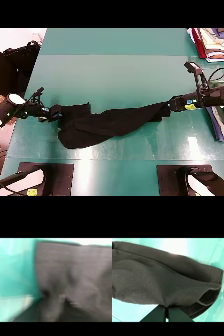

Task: Fold the shirts.

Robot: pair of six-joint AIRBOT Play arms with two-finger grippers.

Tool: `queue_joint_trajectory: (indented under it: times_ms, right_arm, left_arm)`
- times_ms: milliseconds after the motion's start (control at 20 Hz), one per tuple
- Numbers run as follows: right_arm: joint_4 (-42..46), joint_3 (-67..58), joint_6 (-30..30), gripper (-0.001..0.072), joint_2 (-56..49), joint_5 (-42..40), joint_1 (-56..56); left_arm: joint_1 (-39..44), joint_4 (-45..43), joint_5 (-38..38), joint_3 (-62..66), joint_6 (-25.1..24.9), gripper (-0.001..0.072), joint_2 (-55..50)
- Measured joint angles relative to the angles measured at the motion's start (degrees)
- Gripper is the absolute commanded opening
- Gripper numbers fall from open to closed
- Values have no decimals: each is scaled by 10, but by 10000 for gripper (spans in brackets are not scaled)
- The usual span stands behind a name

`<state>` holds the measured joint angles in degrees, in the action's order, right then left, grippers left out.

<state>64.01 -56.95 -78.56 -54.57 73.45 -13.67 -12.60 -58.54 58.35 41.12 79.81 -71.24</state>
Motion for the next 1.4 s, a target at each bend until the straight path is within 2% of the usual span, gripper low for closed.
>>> queue_joint_trajectory:
  times_ms: [250, 450, 900, 1150, 1400]
  right_arm:
    - [0, -1, 0, 17, 0, 0, 0]
    - [7, -43, -1, 18, 0, -1, 0]
    - [20, -331, 7, 17, 0, -43, 0]
    - [21, -491, 13, 17, 0, -37, 0]
    - [21, -589, 15, 17, 4, -5, 0]
  left_arm:
    - [1, -1, 19, 16, -2, 24, 10]
    - [2, 2, 27, 91, 1, 24, 70]
    - [2, 4, 38, 471, 7, 25, 242]
    - [2, 6, 13, 688, 7, 23, 266]
    - [2, 20, -53, 803, 7, 22, 271]
